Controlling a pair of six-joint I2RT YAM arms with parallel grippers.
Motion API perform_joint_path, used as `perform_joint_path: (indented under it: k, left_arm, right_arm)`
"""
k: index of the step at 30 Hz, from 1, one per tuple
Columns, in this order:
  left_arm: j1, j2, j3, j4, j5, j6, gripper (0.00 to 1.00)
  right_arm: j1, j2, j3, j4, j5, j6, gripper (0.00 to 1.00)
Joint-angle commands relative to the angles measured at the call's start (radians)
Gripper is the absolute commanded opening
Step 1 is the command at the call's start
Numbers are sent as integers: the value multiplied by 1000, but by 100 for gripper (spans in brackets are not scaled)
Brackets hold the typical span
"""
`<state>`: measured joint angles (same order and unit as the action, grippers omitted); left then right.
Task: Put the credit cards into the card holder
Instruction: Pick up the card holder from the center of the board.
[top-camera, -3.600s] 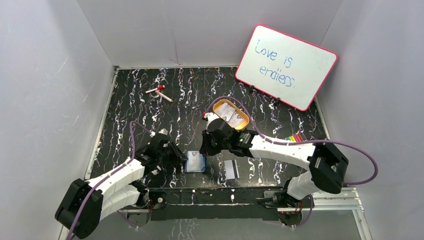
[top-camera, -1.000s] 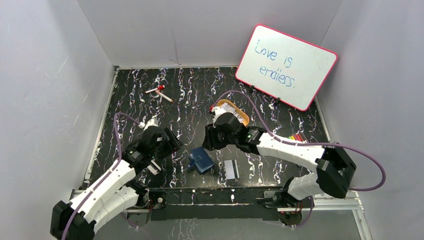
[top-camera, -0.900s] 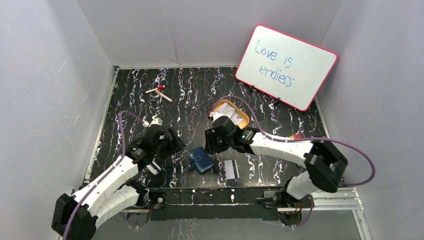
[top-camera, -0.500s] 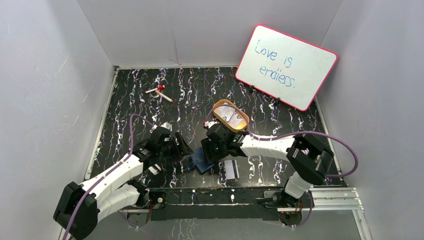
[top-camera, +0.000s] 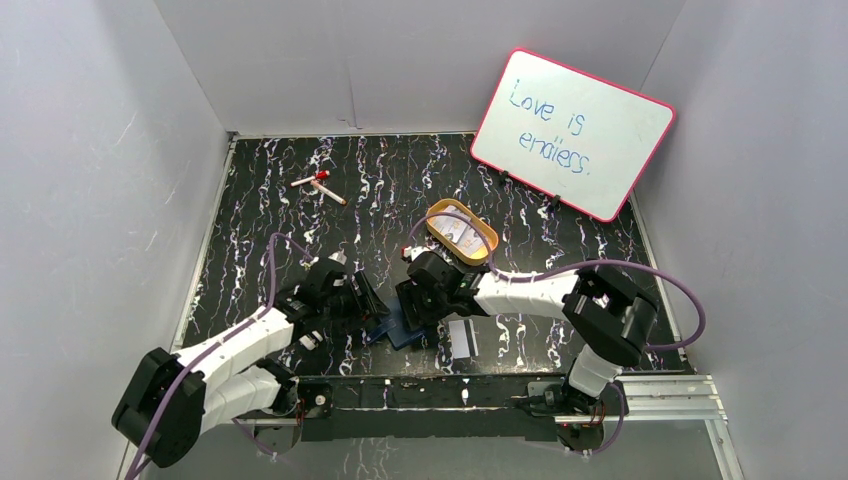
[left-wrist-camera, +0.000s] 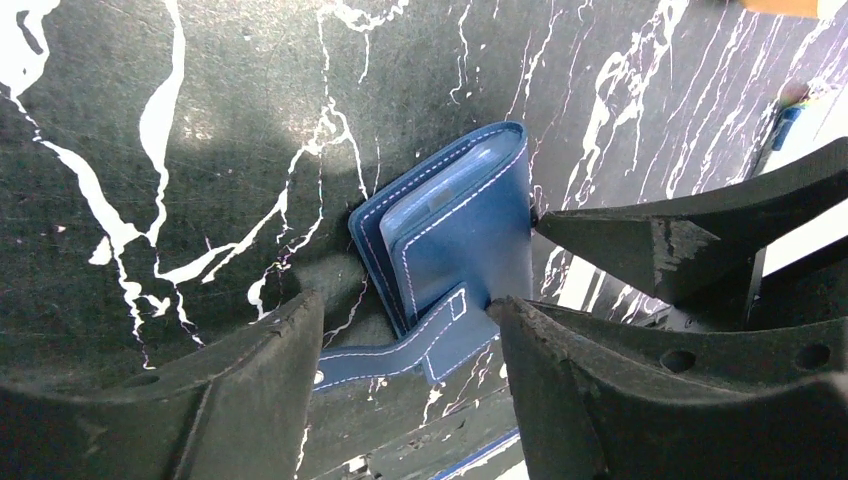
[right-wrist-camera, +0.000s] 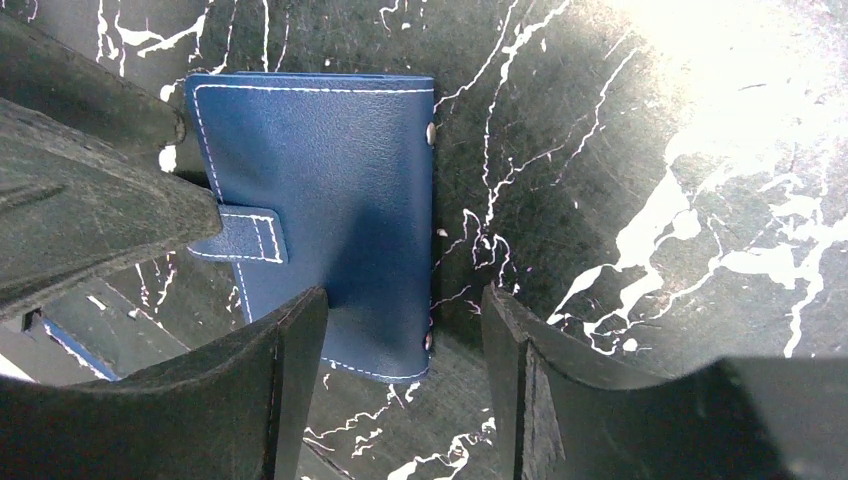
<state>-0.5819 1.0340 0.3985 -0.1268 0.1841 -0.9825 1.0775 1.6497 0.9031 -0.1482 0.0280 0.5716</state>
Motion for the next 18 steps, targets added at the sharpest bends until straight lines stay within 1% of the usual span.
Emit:
perform_joint_path:
  k: [1,5,8,11,14,16,18]
  left_arm:
    - [-15,-18,10,-7,10,1,61]
    - [-26,-139,58,-75,-66,-2,59]
    - [-30,-185,84,-79,-65,-17,55]
    - [-33,-171,92,-60,-32,-33,48]
    - [-38,-136,52,30,18,-56,41]
    - [-39,-95,16,109,51,-77,33]
    - [-43,-43,-3,145,58,-83,25]
  right_arm:
    - [14,51,0,-19,31,-1,66]
    - [16,66,1,-26,49,1,66]
    - [16,68,-6,-18,49,4,66]
    - [16,71,-8,-16,49,6,65]
    - [17,69,-12,-10,47,11,65]
    - [17,65,-15,-5,43,15,65]
    - [17,63,-15,-2,37,19,65]
